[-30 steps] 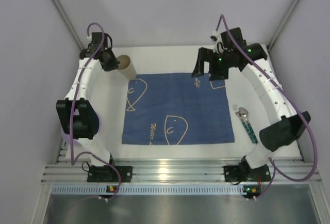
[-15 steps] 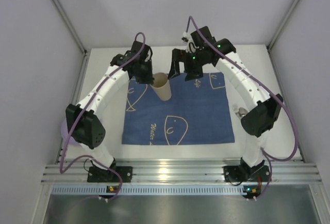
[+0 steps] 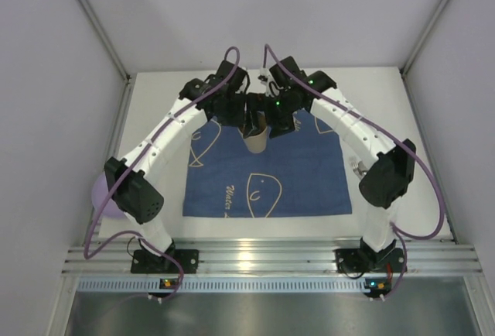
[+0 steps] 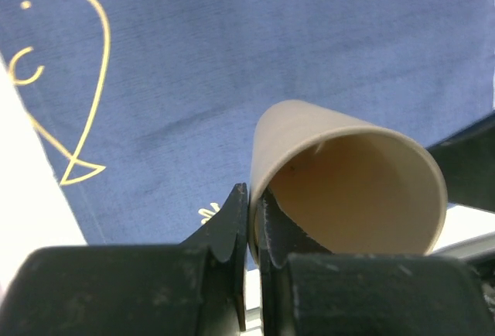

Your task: Set the dinner table for one person

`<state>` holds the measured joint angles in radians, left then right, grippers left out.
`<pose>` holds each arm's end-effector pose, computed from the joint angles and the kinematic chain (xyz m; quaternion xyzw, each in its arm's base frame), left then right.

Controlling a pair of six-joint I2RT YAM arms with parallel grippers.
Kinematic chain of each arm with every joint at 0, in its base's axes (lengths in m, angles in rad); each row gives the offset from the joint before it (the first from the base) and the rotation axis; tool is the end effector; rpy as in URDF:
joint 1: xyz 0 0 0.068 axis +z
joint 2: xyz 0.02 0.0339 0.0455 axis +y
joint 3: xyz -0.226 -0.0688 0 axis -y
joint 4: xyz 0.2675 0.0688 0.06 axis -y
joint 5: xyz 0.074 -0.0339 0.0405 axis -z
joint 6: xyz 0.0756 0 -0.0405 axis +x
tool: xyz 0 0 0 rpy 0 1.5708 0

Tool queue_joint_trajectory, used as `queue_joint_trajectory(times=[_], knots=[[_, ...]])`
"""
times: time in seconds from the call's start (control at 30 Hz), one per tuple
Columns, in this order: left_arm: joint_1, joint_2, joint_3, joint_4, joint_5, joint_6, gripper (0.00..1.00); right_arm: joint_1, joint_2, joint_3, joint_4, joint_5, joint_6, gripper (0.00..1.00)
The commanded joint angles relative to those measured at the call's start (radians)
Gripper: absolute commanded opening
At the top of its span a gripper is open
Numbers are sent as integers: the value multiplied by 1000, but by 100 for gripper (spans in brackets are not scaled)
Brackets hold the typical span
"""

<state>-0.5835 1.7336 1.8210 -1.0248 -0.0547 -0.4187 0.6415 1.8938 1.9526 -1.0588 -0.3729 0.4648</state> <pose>0.3414 -0.2204 0.2991 0.0697 0.9474 -0.1268 0.2855 0.3307 0.2813 0.2819 -0.1352 0.9346 0.2967 0.1420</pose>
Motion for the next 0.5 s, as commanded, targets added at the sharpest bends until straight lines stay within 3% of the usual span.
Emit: queue_joint_trajectory(times=[0.0,0.17,0.47], knots=[[-67,-19,84,-21,6,4,0,3,-4,-52,34,140,-15,100],[-118,1,97,-72,-91,24,0,-37,-48,-115,75,108,-3,100],[-121,-14,73,-69,-97,37,0,-152,-140,-208,148,71,8,100]])
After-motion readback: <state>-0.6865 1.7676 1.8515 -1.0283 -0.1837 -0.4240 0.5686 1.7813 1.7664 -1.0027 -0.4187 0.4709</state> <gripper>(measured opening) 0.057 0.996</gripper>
